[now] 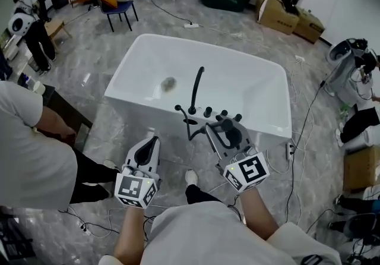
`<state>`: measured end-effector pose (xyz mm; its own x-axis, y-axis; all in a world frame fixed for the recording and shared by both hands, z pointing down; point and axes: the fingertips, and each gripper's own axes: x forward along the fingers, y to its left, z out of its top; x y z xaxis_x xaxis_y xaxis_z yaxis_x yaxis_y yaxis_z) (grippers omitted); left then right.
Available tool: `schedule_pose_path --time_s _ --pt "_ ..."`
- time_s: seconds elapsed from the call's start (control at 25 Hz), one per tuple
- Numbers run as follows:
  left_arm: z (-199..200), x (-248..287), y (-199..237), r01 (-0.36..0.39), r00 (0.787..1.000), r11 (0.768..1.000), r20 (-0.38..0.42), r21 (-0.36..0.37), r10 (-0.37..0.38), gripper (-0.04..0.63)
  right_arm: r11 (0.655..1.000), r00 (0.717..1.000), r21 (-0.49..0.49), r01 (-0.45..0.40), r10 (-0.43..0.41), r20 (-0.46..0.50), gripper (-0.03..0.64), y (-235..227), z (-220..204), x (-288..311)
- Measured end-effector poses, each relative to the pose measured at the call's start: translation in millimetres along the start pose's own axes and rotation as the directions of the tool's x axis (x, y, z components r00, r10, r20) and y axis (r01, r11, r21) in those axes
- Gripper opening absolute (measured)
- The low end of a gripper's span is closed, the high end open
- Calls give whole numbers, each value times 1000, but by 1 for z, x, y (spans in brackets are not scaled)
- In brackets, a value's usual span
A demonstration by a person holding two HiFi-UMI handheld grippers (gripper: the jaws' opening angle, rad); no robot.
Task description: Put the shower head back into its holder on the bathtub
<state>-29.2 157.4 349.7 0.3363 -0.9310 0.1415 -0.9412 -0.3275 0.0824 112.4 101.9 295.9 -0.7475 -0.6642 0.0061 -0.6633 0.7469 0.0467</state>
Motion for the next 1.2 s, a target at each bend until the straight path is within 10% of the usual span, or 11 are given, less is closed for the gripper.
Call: schedule_pose_path --time_s 1.2 --pt "41 192 88 -88 996 995 -10 49 88 9 989 989 33 -144 144 -12 141 -121 -19 175"
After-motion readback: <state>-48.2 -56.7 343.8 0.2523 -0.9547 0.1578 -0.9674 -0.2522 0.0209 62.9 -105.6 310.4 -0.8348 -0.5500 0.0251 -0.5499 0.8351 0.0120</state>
